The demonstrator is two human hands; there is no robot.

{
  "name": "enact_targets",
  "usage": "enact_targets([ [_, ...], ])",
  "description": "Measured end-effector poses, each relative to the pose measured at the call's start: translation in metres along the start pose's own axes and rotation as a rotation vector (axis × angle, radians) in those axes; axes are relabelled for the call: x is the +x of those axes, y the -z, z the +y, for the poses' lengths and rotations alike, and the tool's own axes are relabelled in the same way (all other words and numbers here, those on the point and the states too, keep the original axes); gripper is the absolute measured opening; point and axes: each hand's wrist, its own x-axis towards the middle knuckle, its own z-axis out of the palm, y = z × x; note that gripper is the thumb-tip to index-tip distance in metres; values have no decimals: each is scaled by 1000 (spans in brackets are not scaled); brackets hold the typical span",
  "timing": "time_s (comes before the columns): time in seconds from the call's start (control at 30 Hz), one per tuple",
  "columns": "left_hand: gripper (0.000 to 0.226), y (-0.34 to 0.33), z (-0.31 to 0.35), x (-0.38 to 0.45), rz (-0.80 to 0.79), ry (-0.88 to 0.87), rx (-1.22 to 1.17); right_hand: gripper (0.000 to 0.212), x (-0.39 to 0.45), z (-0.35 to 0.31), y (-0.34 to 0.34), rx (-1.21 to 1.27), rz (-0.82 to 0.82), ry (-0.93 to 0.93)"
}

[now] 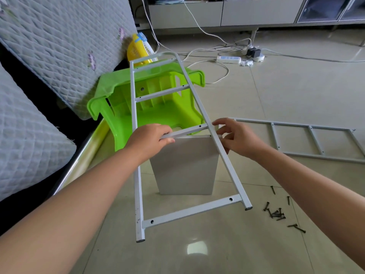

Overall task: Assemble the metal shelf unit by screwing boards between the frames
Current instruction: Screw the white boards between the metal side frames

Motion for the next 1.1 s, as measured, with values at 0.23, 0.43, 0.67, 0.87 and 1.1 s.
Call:
enact_targets([
  [0.23, 30, 16, 5, 6, -205, -71, 300, 25, 7, -1, 6, -399, -14, 84],
  [0.43, 39, 27, 13, 4, -282, -118, 449, 9, 13, -11, -4, -436, 68, 99],
  [0.67, 33, 26, 15, -1, -287, -181, 438, 36, 17, -22, -7, -298, 63, 8],
  [0.87, 26, 25, 16, -1, -288, -90, 352, 42, 13, -36, -1, -301, -71, -13],
  [1.1, 12, 26, 18, 0, -255, 66, 357, 26, 42, -70, -17, -1027, -304, -1],
])
